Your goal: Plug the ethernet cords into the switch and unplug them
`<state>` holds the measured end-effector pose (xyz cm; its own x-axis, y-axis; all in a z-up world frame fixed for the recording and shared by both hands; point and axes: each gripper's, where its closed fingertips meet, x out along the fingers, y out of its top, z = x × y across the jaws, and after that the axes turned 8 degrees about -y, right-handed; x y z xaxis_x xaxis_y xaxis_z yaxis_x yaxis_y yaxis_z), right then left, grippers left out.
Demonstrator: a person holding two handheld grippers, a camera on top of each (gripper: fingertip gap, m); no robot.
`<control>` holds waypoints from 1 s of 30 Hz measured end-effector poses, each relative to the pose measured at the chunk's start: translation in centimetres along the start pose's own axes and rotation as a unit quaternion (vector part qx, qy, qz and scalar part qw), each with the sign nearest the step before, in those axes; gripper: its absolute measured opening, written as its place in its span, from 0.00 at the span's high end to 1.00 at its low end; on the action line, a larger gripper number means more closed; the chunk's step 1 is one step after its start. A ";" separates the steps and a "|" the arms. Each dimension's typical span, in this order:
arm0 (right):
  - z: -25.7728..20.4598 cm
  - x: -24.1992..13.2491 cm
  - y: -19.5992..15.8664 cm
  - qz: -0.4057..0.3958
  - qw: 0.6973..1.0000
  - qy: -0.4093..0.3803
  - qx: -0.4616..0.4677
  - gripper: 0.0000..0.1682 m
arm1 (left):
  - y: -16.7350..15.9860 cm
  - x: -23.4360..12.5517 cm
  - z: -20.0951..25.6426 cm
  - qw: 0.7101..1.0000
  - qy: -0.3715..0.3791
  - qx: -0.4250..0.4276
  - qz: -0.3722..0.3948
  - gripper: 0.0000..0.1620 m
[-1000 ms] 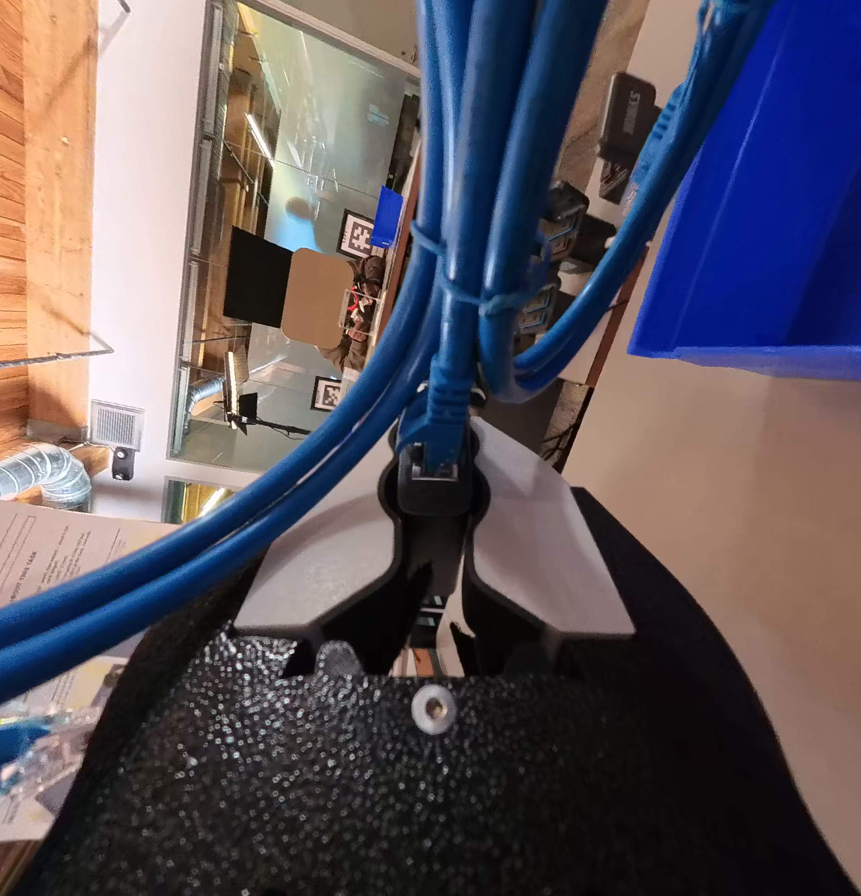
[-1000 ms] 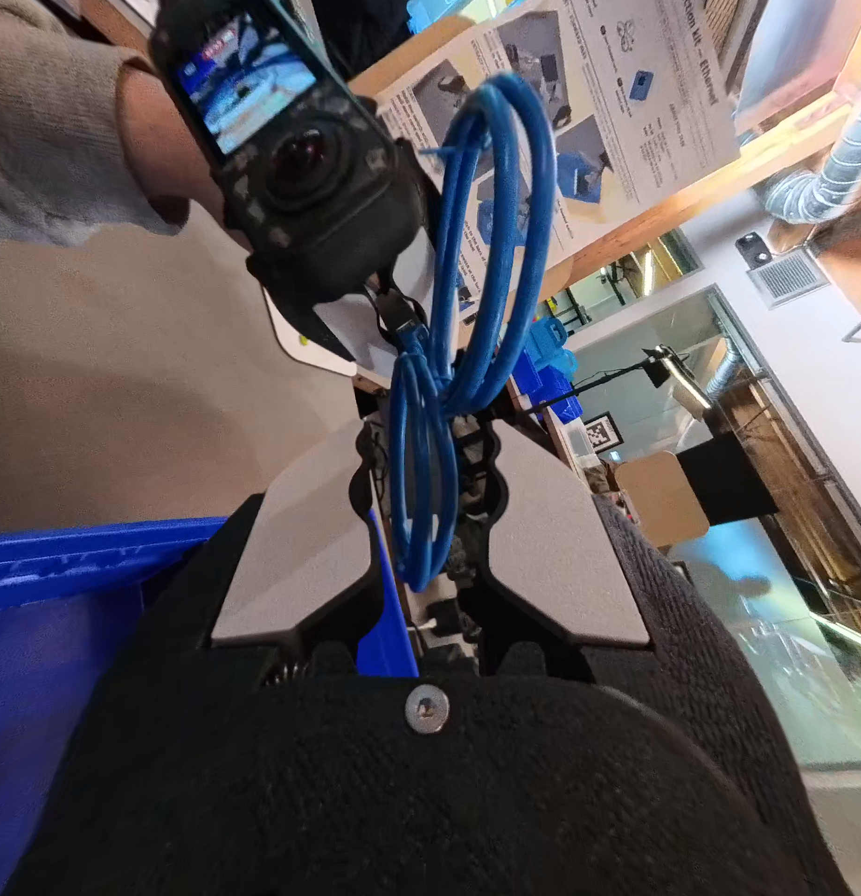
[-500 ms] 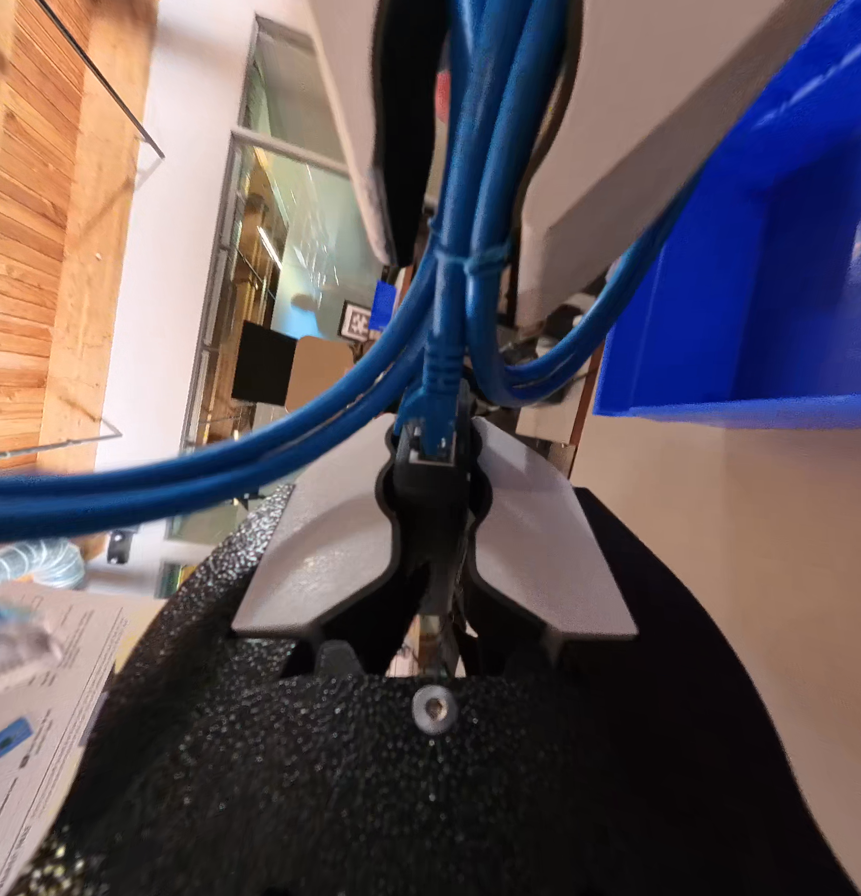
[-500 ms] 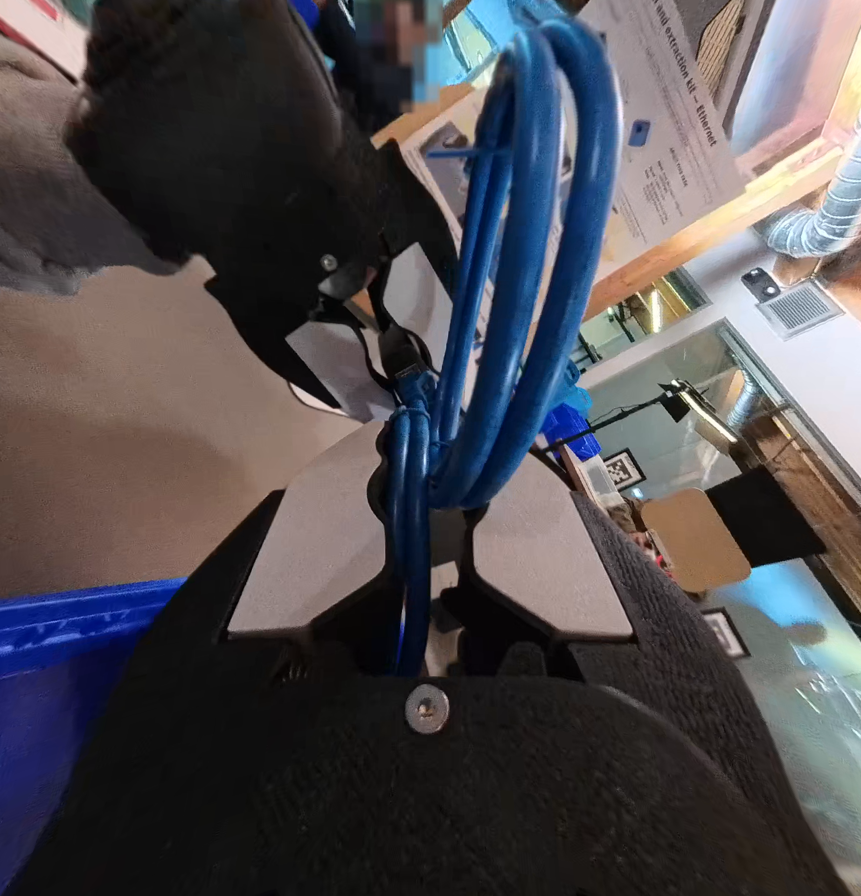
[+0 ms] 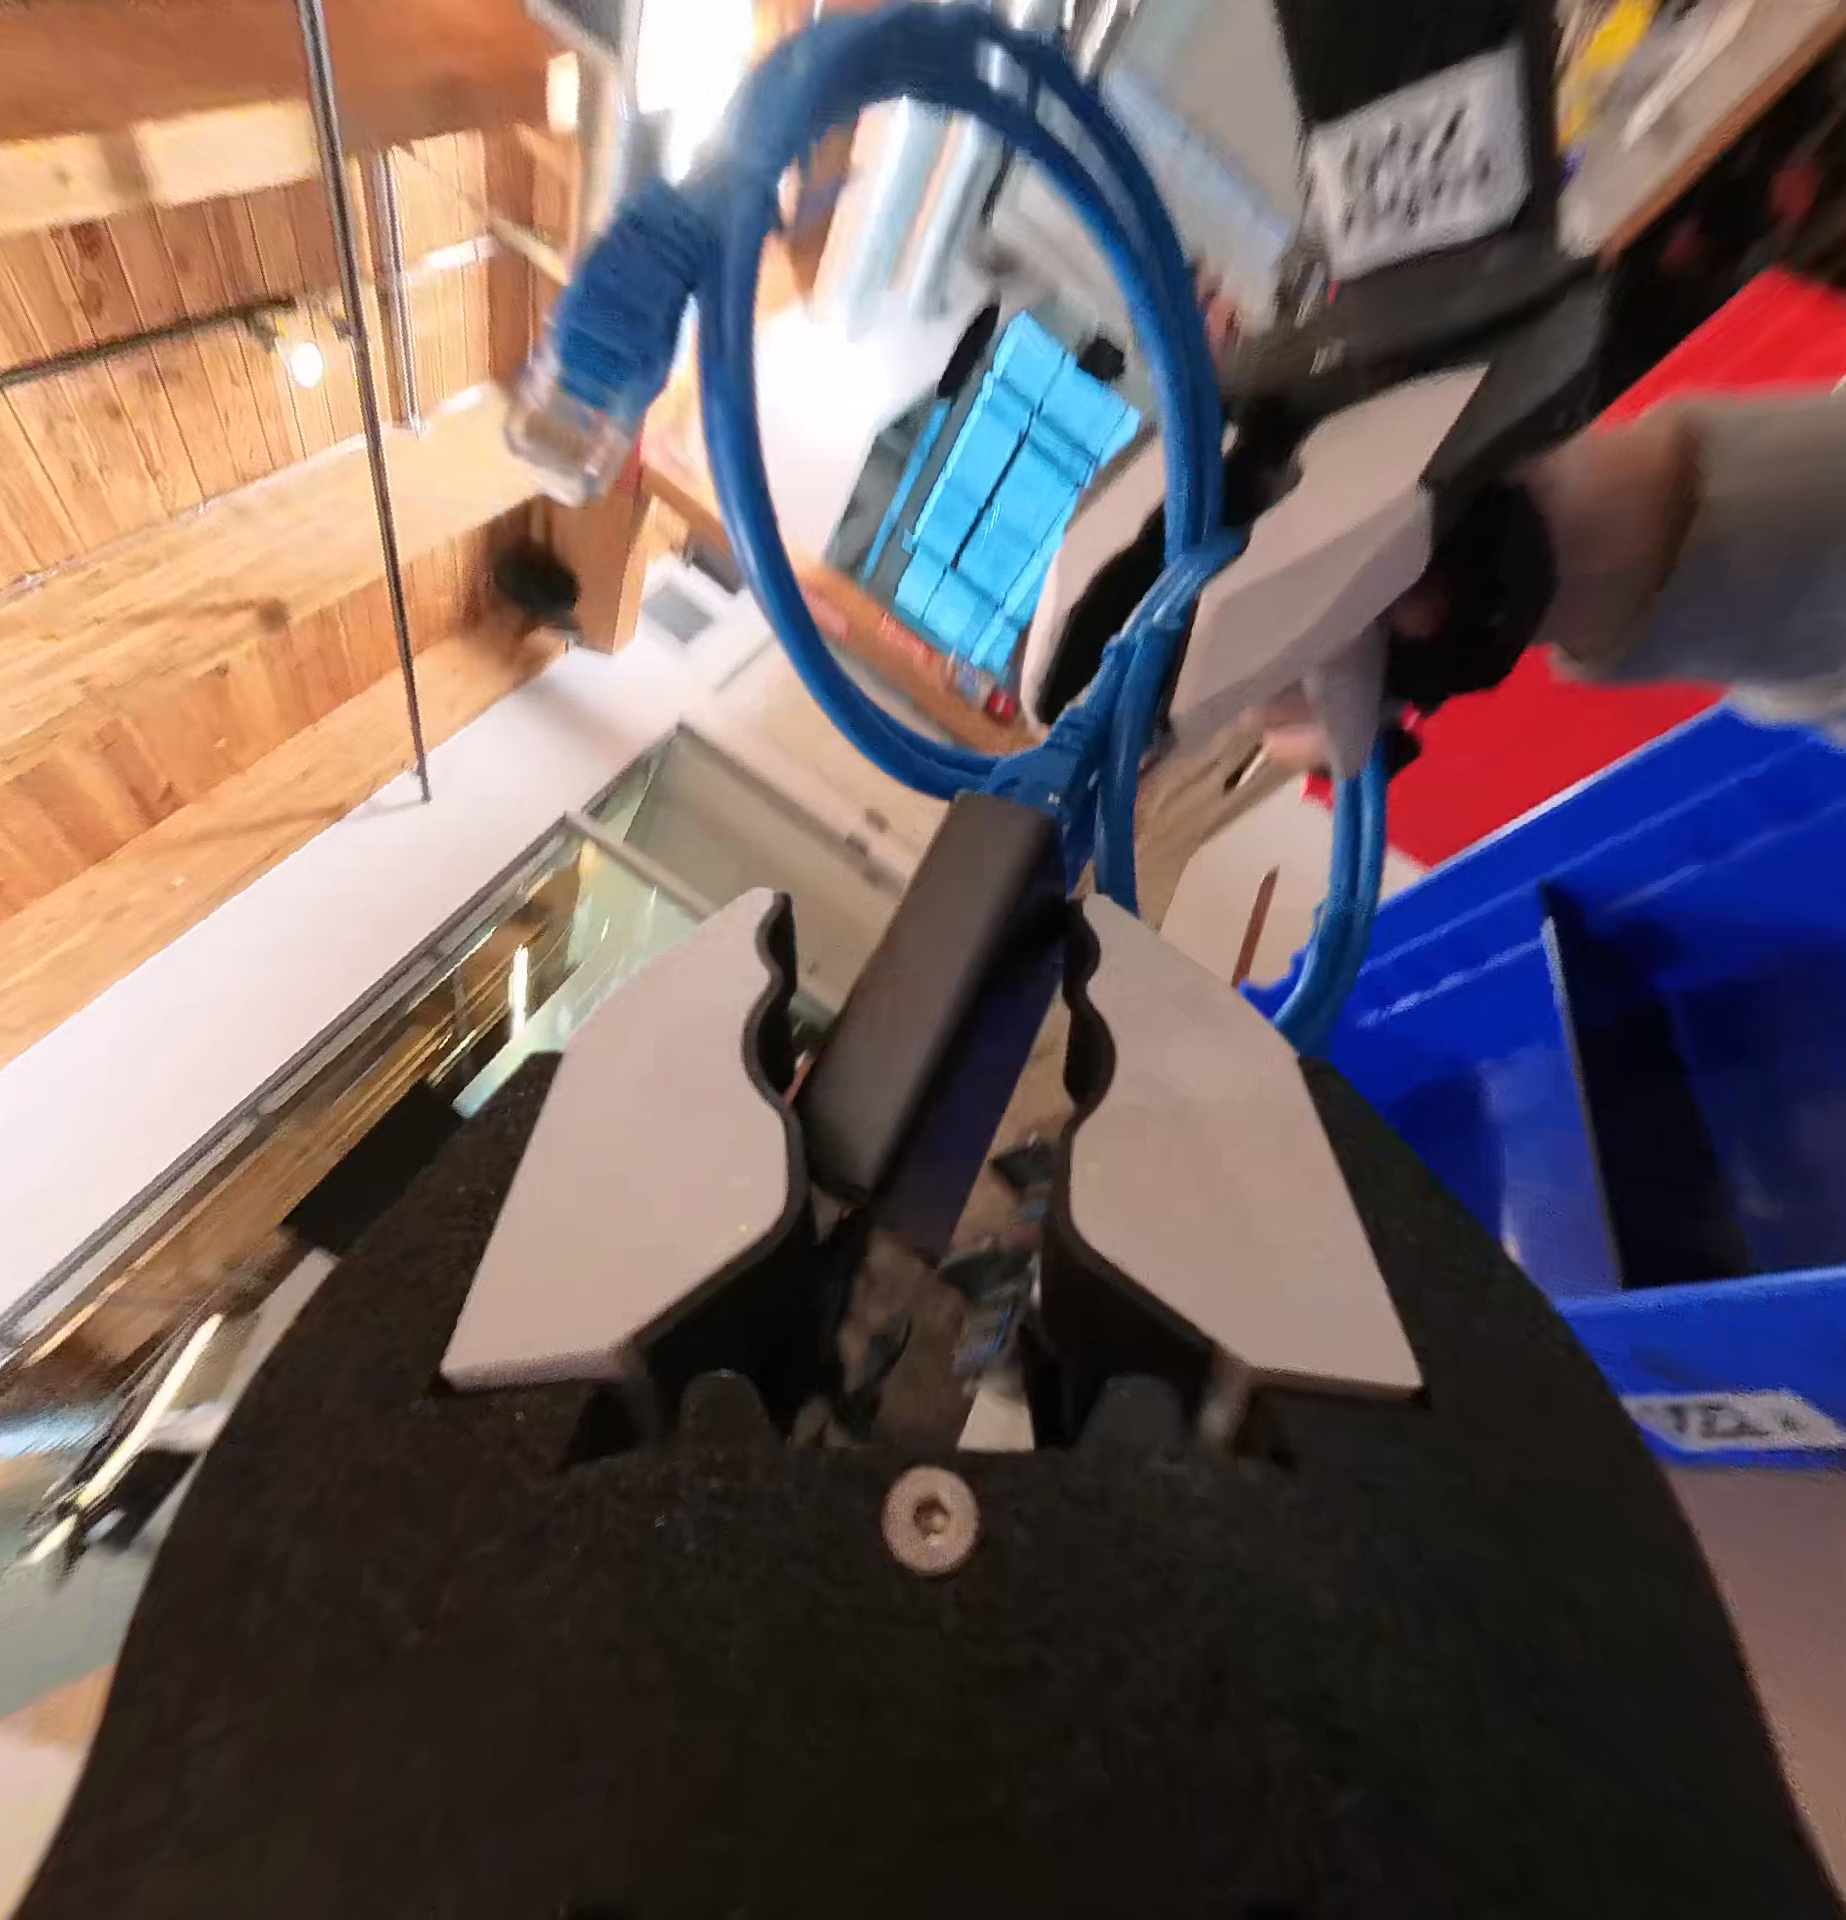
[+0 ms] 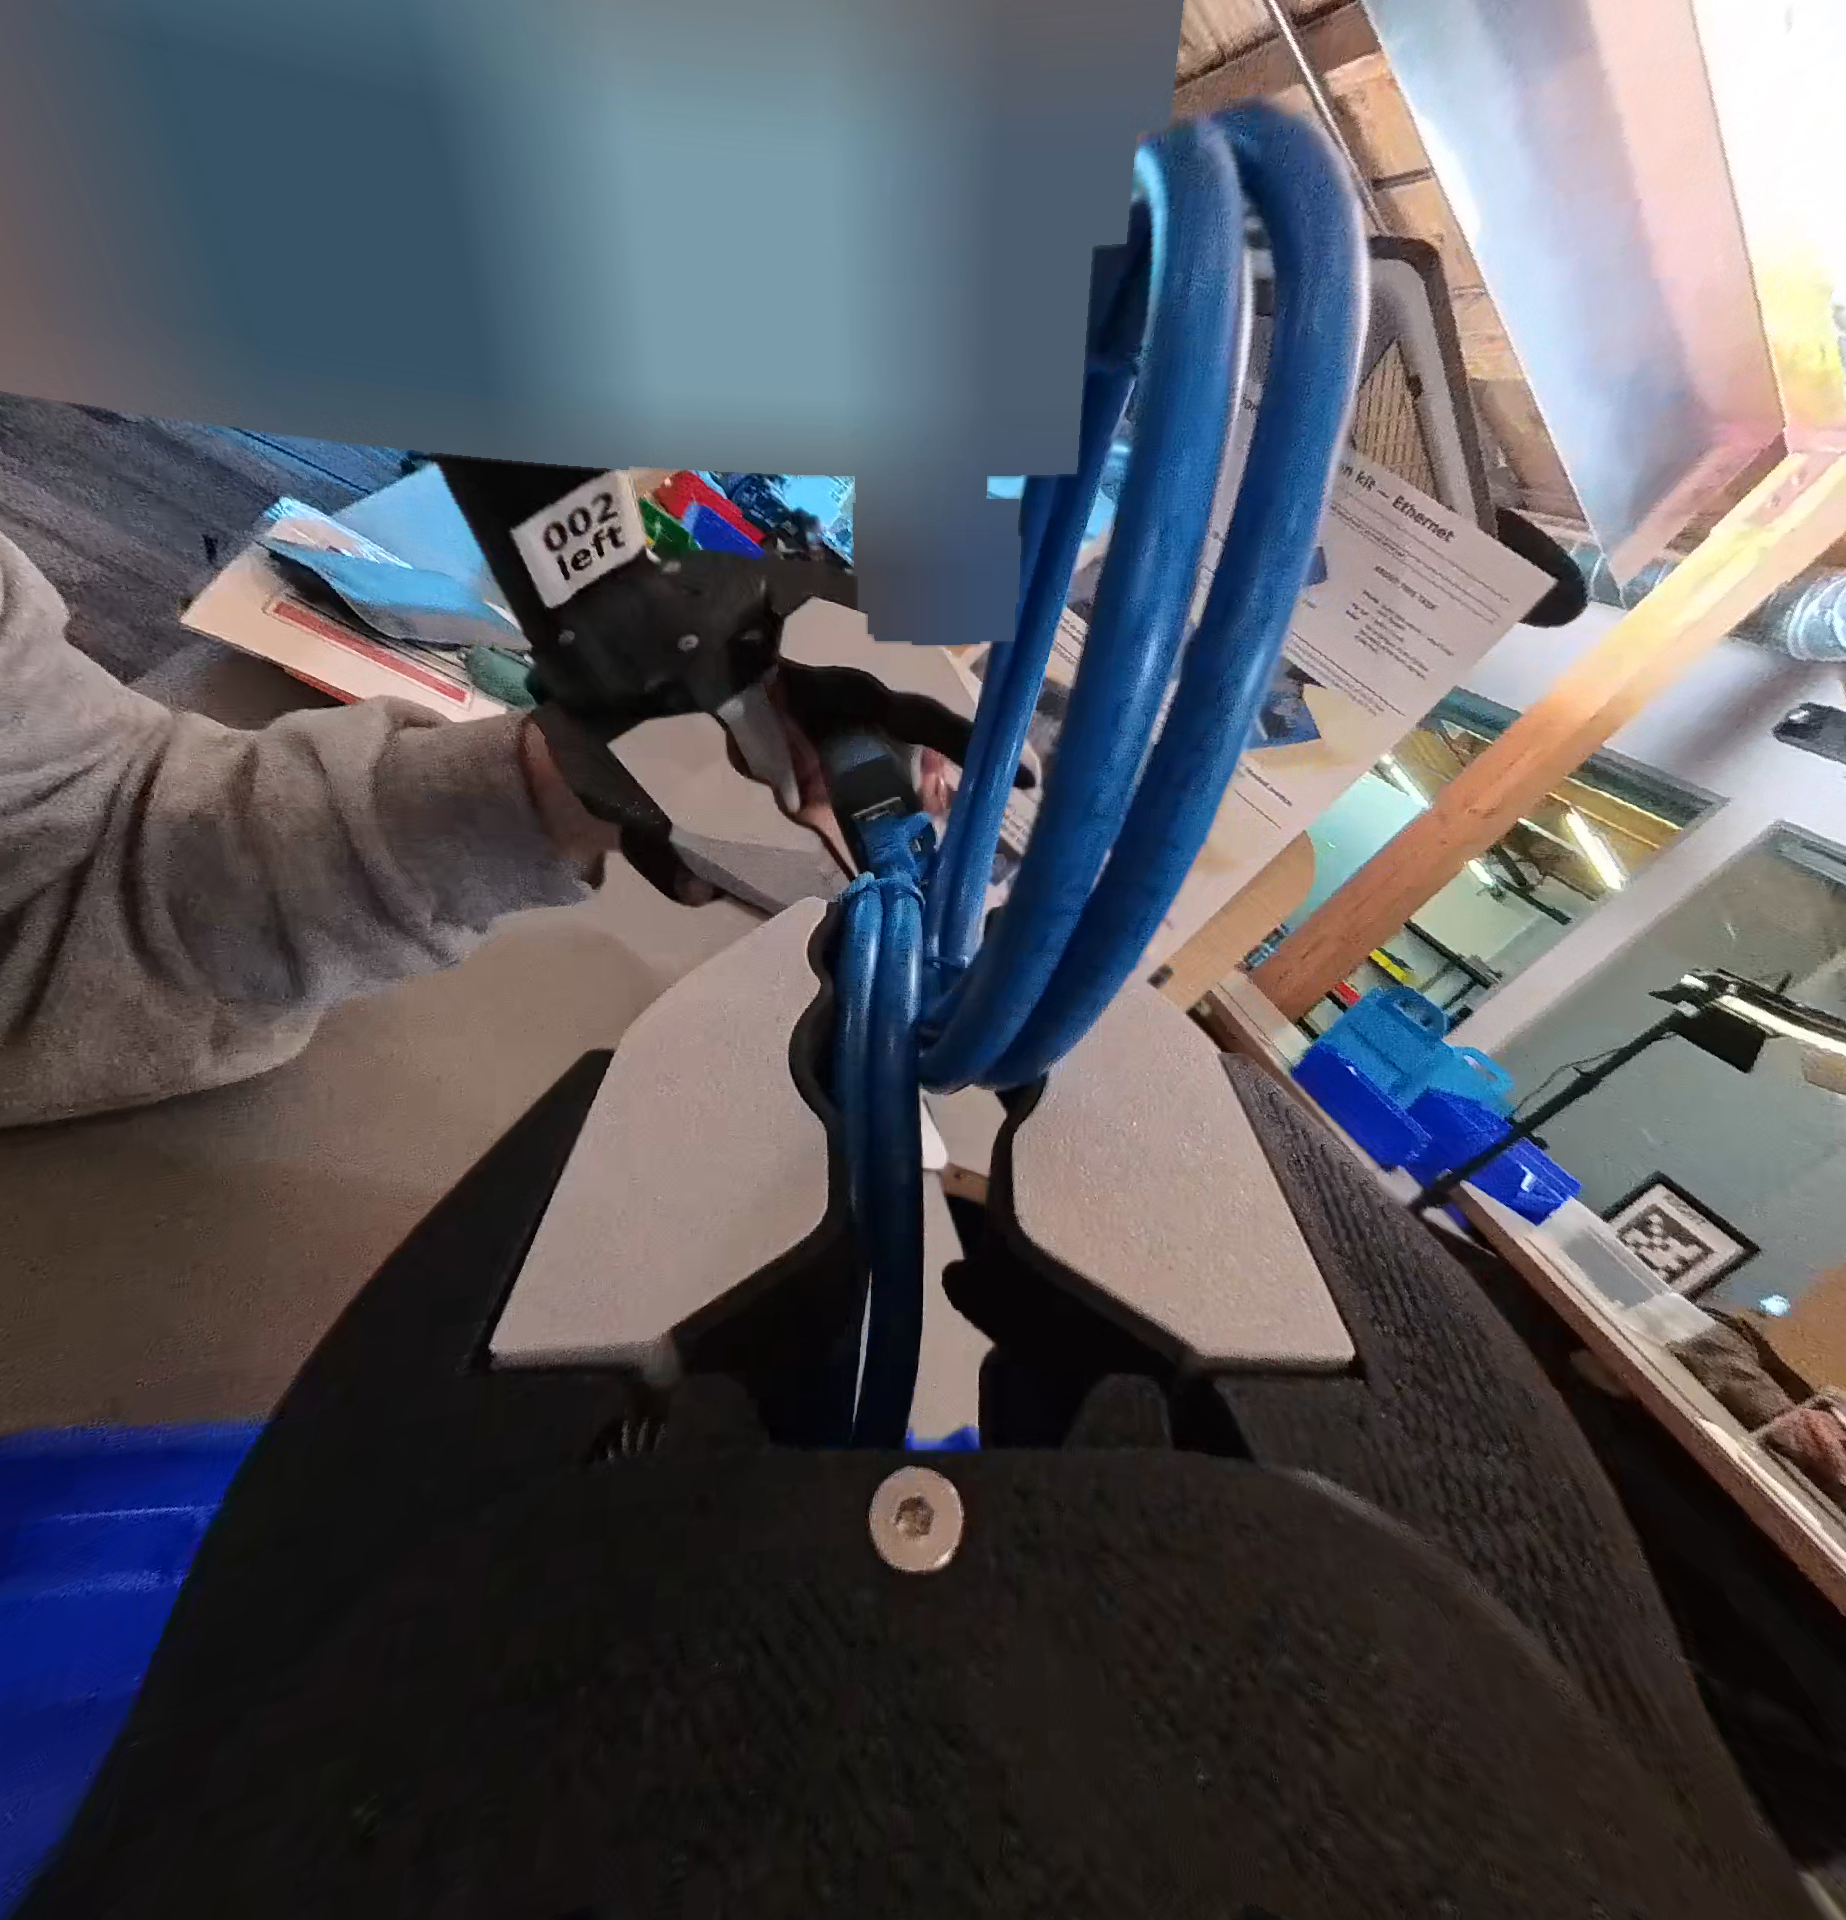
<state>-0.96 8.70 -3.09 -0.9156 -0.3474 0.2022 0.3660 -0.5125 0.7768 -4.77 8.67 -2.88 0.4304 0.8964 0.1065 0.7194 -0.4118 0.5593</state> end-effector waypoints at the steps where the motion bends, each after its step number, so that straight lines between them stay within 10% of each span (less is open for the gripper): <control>1: -0.1 0.0 0.1 0.007 1.000 0.005 0.009 0.85 | 0.6 -0.3 0.1 0.999 -0.007 -0.011 0.031 0.69; 9: -0.4 -1.1 2.2 0.076 0.993 0.047 0.073 0.85 | 2.1 -1.3 0.2 0.989 -0.040 -0.072 0.120 0.72; 30: -0.6 -1.6 1.3 0.034 0.998 0.047 0.023 0.84 | 1.8 -0.7 2.8 0.994 -0.086 0.069 0.009 0.87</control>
<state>1.10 8.13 -2.80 -0.8687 -0.4529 0.2008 0.4170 -0.4498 0.7898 -2.28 6.80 -4.25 0.5219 0.8524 -0.0331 0.7733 -0.4564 0.4400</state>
